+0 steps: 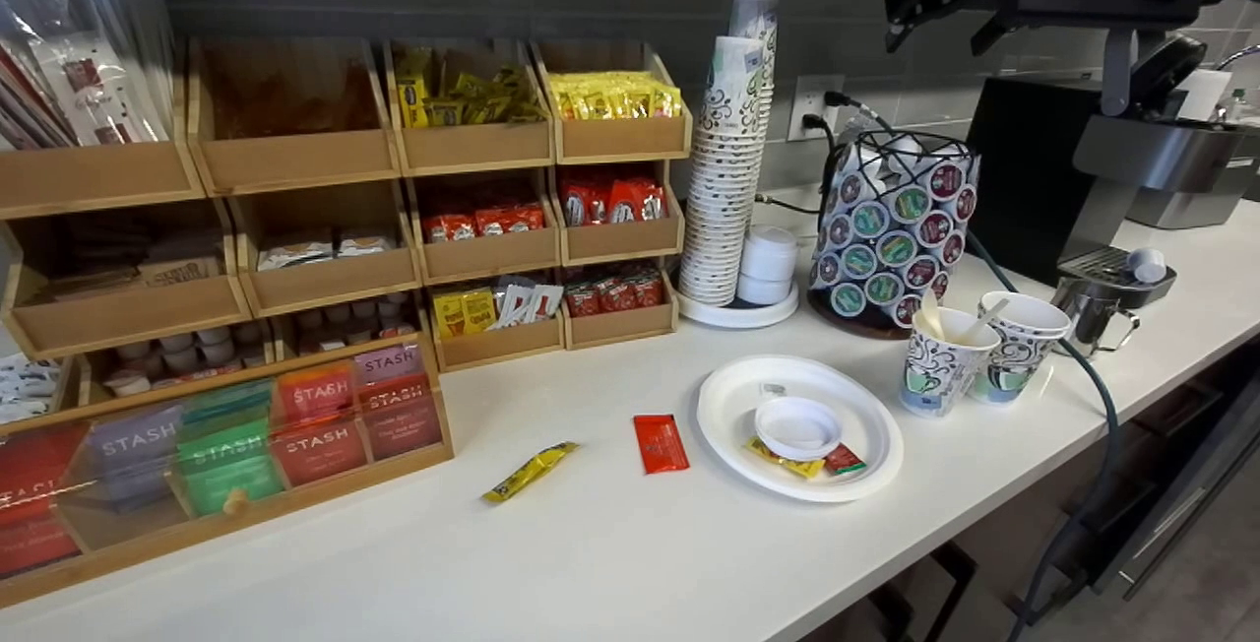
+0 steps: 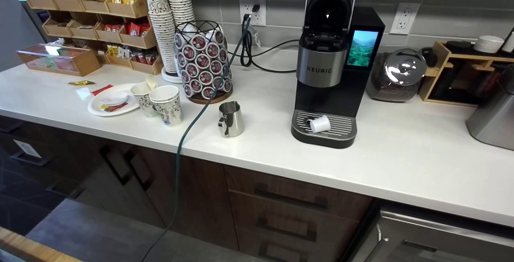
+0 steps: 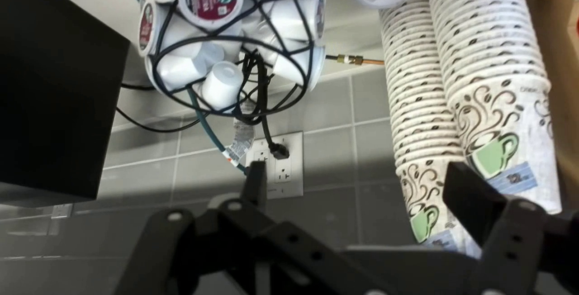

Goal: Remove two papers cups from the pile on the left and put them on the white plate

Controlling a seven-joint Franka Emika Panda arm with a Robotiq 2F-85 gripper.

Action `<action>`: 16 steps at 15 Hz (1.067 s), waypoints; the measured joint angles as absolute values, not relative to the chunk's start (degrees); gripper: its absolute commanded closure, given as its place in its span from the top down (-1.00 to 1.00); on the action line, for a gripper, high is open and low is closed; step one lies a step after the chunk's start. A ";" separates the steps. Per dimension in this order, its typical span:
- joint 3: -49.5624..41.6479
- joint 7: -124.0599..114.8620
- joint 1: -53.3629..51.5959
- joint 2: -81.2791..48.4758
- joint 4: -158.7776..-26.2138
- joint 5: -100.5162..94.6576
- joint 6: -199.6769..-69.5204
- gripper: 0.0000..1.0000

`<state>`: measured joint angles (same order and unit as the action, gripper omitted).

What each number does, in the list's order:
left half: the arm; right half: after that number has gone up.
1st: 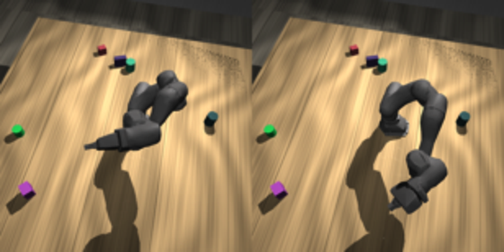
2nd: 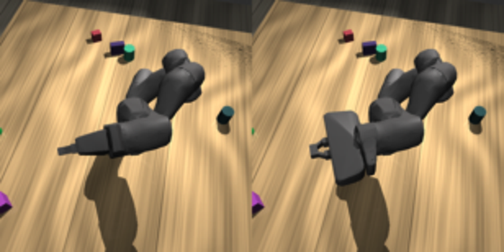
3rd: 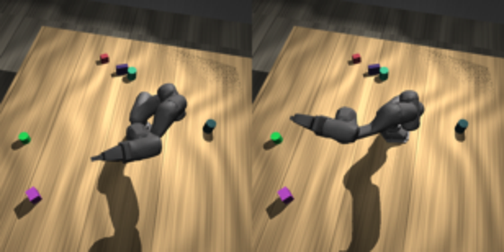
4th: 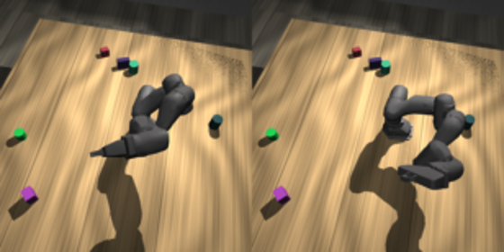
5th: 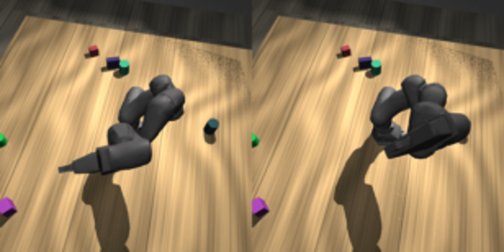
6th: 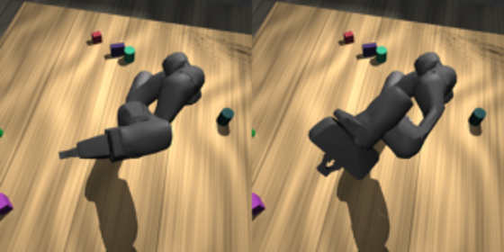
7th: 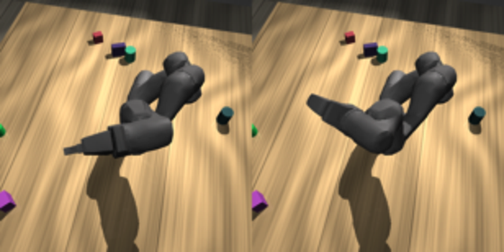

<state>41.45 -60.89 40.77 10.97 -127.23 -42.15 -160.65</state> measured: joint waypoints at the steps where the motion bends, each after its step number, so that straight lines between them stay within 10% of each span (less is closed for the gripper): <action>1: 42.42 -61.36 40.76 10.36 -127.03 -42.19 -159.95 1.00; 16: 42.99 -64.69 45.16 0.30 -122.66 -58.15 -188.11 1.00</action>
